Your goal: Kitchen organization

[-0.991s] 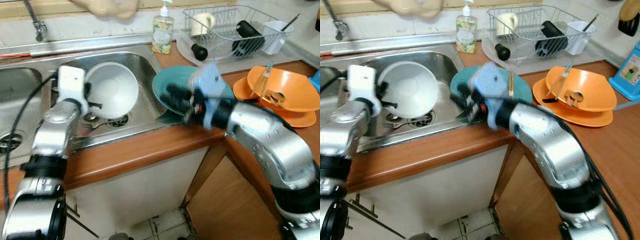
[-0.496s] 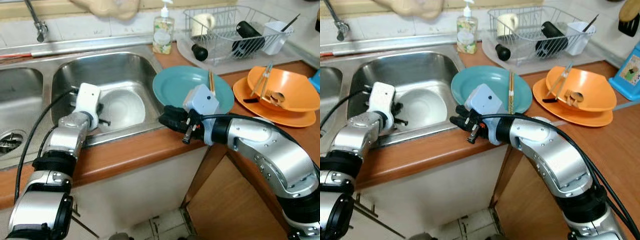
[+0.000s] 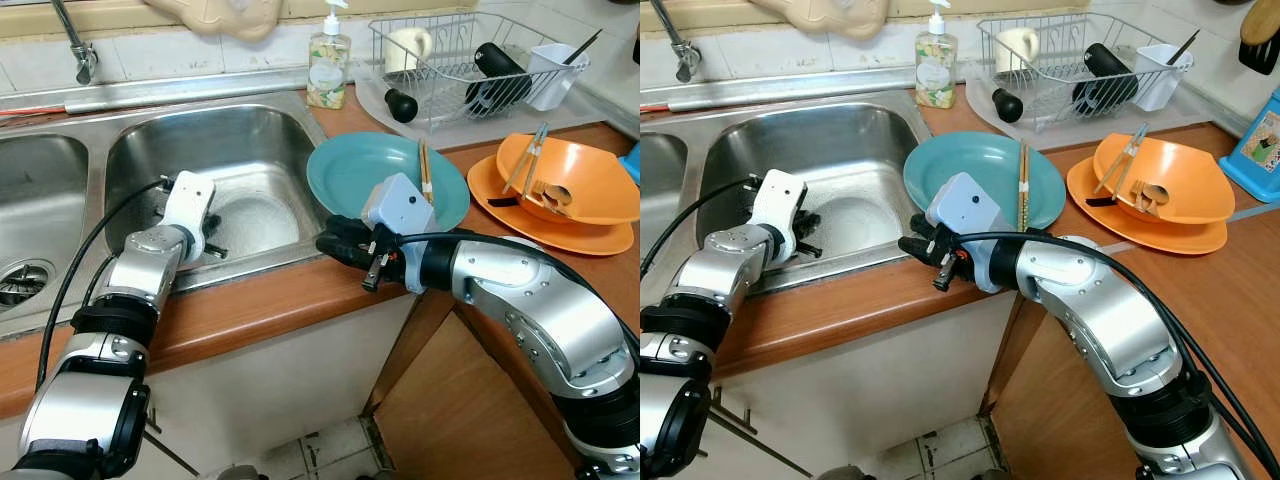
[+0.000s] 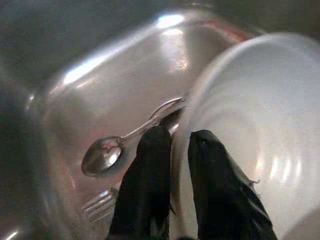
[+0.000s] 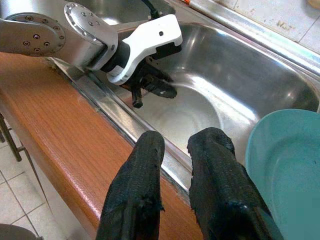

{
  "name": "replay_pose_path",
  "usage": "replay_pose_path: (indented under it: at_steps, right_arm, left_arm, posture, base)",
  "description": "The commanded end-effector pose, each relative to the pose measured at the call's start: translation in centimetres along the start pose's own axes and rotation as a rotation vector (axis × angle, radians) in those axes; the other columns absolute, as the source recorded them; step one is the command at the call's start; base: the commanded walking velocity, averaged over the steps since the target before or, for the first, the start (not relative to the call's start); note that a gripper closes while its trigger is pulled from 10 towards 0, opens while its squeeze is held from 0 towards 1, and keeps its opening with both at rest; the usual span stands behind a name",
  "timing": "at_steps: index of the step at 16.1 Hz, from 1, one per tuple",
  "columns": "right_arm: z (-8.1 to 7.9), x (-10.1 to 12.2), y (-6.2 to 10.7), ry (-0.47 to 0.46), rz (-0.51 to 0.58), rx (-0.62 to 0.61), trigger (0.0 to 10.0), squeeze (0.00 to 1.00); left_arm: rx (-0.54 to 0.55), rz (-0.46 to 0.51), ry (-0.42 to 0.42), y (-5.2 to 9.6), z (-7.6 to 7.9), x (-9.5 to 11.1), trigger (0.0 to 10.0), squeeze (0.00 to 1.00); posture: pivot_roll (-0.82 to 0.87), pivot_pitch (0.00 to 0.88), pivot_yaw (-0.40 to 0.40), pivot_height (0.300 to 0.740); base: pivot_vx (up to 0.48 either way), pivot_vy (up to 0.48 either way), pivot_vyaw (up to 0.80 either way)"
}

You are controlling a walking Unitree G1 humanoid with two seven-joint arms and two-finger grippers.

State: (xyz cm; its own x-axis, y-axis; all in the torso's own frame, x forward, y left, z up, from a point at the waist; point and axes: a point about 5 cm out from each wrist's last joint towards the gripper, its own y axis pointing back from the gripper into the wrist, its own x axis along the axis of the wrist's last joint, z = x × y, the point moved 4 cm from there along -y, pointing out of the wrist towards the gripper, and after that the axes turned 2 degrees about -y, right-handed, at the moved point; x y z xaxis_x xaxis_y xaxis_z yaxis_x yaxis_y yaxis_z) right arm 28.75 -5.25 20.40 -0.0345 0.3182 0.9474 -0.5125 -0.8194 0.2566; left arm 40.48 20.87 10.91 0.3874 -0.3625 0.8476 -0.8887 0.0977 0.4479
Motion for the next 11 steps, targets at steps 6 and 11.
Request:
replay_pose_path:
  at_steps: [6, 11]
  right_arm:
    - [0.5, 0.0, 0.2, 0.014, -0.008, -0.040, 10.0, 0.00]
    - [7.4, -0.2, 1.4, -0.175, 0.007, -0.458, 10.0, 1.00]
  left_arm:
    - [-0.019, 0.011, -0.022, -0.2, 0.3, 0.5, 10.0, 1.00]
    - [0.109, 0.211, 0.036, 1.0, -1.6, 2.7, 10.0, 1.00]
  posture:
    - [-0.07, 0.000, 0.019, 0.740]
    - [-0.07, 0.000, 0.012, 0.740]
  base:
    - [0.000, 0.000, 0.00]
    - [0.000, 0.000, 0.00]
